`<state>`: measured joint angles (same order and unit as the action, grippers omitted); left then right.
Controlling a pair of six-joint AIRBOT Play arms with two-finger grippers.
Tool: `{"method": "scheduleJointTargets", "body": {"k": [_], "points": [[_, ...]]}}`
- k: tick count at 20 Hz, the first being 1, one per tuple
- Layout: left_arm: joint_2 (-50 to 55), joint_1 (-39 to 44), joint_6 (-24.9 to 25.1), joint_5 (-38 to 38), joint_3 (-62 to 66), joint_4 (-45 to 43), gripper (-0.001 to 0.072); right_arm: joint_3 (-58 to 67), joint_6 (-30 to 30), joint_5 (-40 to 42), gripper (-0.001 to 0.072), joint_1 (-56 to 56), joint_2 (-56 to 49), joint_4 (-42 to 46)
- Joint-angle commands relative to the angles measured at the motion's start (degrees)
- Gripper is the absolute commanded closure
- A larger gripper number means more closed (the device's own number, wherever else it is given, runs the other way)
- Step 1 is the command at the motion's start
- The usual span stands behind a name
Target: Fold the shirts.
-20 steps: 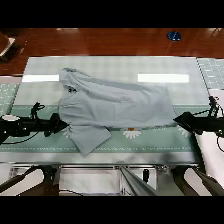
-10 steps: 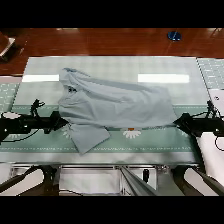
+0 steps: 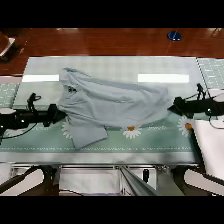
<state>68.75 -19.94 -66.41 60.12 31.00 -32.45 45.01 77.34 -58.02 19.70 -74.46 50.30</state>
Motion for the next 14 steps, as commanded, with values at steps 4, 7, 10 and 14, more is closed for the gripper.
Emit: {"method": "scheduleJointTargets", "body": {"k": [4,7,10,14], "points": [[-6.4,-0.4,3.4,1.8,29.0,23.8,0.069,34.5,1.7,-9.1,0.0687,-2.4,7.1,-0.7],[-8.1,-0.4,3.3,0.9,49.9,21.6,0.069,53.4,2.6,-11.1,0.0687,-2.4,11.2,0.2],[-9.2,-0.6,-6.4,2.9,66.5,9.7,0.069,66.1,3.1,-12.7,0.0687,-2.4,16.3,3.7],[-17.5,-0.6,-10.0,6.8,77.2,-7.5,0.069,68.8,3.7,-14.5,0.0687,-2.4,27.3,8.8]]}}
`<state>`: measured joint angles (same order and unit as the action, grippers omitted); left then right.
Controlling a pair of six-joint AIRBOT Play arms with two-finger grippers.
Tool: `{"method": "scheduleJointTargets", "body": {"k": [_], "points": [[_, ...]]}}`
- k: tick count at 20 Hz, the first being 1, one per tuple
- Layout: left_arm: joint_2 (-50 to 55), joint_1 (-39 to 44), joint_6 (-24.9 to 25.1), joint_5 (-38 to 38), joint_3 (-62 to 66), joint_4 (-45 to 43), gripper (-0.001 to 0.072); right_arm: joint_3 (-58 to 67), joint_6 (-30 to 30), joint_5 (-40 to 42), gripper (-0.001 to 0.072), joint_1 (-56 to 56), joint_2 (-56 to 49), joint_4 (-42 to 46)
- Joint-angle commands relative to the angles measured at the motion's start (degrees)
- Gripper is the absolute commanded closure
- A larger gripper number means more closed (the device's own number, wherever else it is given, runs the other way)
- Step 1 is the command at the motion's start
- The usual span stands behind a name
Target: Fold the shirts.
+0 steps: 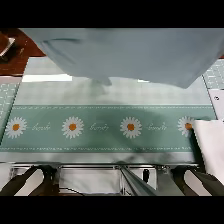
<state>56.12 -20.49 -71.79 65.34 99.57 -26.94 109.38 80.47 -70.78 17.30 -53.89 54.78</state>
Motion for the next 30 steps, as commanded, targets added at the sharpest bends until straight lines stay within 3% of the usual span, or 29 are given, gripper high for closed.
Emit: {"method": "scheduleJointTargets", "body": {"k": [1,5,10,13,19,21,23,27,30], "points": [[-8.2,-0.1,-5.4,1.4,8.9,-19.3,0.069,4.5,0.9,-3.0,0.0687,0.0,9.2,6.7],[-19.6,0.2,-9.7,2.4,8.8,-39.3,0.069,4.5,4.3,-5.7,0.0687,0.0,16.4,15.6],[-25.1,9.3,-13.4,5.9,8.7,-53.4,0.069,3.3,7.5,-17.5,0.0687,0.0,18.1,17.4],[-24.9,12.1,-14.9,7.0,4.0,-58.9,0.069,-3.6,7.9,-18.8,0.0687,0.0,18.1,17.1],[-18.0,12.1,-14.2,3.7,-19.8,-49.0,0.069,-29.6,5.2,-9.1,0.0687,0.0,16.3,5.8],[-12.8,12.1,-12.7,-0.2,-27.0,-45.6,0.069,-37.4,4.4,-5.3,0.0687,-0.6,13.0,1.7],[-6.4,12.1,-13.4,-6.6,-31.8,-45.0,0.069,-42.6,4.3,1.6,0.0687,-4.7,8.3,3.6],[11.1,13.2,-13.6,-20.6,-31.0,-39.8,0.069,-42.1,4.9,17.4,0.0687,-10.9,-10.4,6.8],[23.3,14.6,-13.9,-26.1,-24.5,-36.5,0.069,-32.5,5.7,18.7,0.0687,-10.6,-27.0,6.8]]}}
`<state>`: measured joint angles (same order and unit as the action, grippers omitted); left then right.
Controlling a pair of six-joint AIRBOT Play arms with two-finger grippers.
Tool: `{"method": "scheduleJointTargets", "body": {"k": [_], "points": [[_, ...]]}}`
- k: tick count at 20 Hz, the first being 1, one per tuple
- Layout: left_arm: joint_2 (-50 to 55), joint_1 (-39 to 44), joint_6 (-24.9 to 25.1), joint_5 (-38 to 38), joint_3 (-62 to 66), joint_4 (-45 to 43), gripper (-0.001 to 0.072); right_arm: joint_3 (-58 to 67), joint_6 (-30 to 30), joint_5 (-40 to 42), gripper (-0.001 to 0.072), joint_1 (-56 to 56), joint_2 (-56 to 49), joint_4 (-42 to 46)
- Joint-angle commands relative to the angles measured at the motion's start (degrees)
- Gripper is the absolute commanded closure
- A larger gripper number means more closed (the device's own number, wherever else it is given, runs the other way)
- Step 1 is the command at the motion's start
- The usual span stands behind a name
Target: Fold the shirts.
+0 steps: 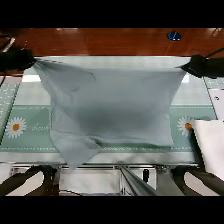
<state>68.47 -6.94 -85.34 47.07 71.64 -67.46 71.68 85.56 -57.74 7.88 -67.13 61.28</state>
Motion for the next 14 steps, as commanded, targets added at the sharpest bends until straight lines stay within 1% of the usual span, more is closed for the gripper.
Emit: {"method": "scheduleJointTargets", "body": {"k": [1,3,4,5,6,9,10,12,14], "points": [[14.9,1.3,-1.5,-7.8,6.6,4.3,0.069,9.7,0.7,5.1,0.0687,-1.2,-19.0,0.1],[20.9,1.9,-3.1,-7.8,11.7,4.3,0.069,18.6,2.0,3.2,0.0687,-1.1,-27.9,0.2],[23.0,2.4,-3.1,-7.5,13.2,4.3,0.069,22.4,3.1,2.1,0.0687,-1.2,-31.5,0.2],[24.8,2.9,-4.9,-7.1,13.9,4.3,0.069,25.9,4.9,1.0,0.0687,-1.1,-34.7,0.1],[25.8,3.1,-6.7,-6.8,14.1,4.3,0.069,28.3,6.1,0.2,0.0687,-1.1,-37.1,0.1],[27.3,3.1,-6.8,-1.8,14.1,3.9,0.069,30.7,6.0,-3.2,0.0687,-1.1,-39.6,0.2],[27.1,2.8,-5.7,0.0,14.1,3.8,0.069,30.7,5.0,-4.4,0.0687,-1.1,-39.6,0.3],[26.1,1.4,-5.1,4.3,14.1,5.5,0.0689,30.9,2.8,-7.6,0.0687,0.2,-38.7,-1.2],[24.7,0.1,0.9,10.8,14.1,5.7,0.0689,30.9,-4.2,-14.2,0.0687,2.5,-37.2,-6.1]]}}
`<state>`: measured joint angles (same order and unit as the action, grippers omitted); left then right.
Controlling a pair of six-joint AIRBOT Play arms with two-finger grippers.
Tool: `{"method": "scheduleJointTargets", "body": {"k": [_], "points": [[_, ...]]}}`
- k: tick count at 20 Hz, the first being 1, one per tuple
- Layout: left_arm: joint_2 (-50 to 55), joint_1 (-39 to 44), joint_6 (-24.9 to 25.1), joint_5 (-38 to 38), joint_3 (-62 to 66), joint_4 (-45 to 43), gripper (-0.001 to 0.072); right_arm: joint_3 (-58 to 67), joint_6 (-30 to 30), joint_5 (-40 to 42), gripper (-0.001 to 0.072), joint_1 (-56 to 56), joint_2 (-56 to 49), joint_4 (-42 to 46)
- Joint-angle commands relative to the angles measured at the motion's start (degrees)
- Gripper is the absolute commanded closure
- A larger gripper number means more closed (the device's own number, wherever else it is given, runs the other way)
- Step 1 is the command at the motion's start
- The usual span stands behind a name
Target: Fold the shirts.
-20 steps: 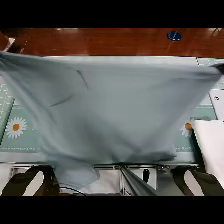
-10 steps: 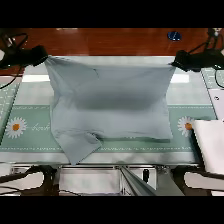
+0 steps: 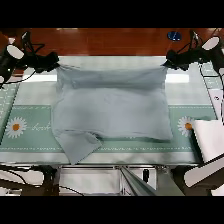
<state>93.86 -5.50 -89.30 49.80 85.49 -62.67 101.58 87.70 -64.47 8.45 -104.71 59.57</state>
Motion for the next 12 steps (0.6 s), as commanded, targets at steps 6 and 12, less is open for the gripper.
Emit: {"method": "scheduleJointTargets", "body": {"k": [6,12], "points": [[-0.4,-2.0,10.3,23.3,-5.9,-5.5,0.0689,-3.4,-7.9,-23.0,0.0687,5.0,1.8,5.1],[1.9,-2.0,9.9,22.8,-11.2,-4.7,0.0689,-16.8,-7.1,-13.2,0.0684,3.5,1.8,4.7]]}}
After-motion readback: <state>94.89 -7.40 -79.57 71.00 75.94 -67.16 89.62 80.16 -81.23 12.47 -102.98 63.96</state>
